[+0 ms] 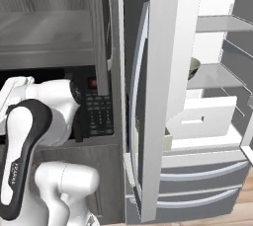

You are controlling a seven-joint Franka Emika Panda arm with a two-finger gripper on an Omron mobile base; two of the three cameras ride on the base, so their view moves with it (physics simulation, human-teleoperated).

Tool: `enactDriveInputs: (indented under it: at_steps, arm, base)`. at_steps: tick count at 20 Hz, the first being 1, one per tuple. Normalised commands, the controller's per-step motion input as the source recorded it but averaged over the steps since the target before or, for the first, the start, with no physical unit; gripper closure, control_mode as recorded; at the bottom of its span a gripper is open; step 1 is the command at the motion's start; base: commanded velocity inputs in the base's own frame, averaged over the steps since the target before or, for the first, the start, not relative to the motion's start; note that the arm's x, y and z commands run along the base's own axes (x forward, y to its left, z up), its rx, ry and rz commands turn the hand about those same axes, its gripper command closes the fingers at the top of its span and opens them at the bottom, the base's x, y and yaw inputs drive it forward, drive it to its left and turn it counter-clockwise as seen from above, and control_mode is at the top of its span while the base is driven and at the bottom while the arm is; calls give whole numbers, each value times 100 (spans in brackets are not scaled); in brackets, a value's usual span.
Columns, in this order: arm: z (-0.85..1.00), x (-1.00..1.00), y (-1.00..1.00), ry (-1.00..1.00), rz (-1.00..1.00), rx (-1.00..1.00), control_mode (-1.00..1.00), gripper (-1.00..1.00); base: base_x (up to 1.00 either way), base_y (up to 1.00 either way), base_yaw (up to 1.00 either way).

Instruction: Move the glass cup from next to the sink to the open cabinet. Then, move the bowl with the onion to the fridge to clear the area for faucet cleaning.

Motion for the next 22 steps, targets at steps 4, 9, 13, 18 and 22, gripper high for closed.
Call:
enactDriveInputs:
  at_steps: [4,9,13,18,22]
  arm:
    - [100,-13,-9,32,-24,34,-100,100]
    - [100,9,2,42,-36,32,-100,100]
    - [100,72,40,32,-29,-1,-100,100]
    - [100,13,31,19,-12,-28,-100,100]
    - [39,37,52,39,-8,-41,-100,100]
  base:
    - [0,0,0]
    - [0,0,0]
    - [0,0,0]
    - [0,0,0]
    - [0,0,0]
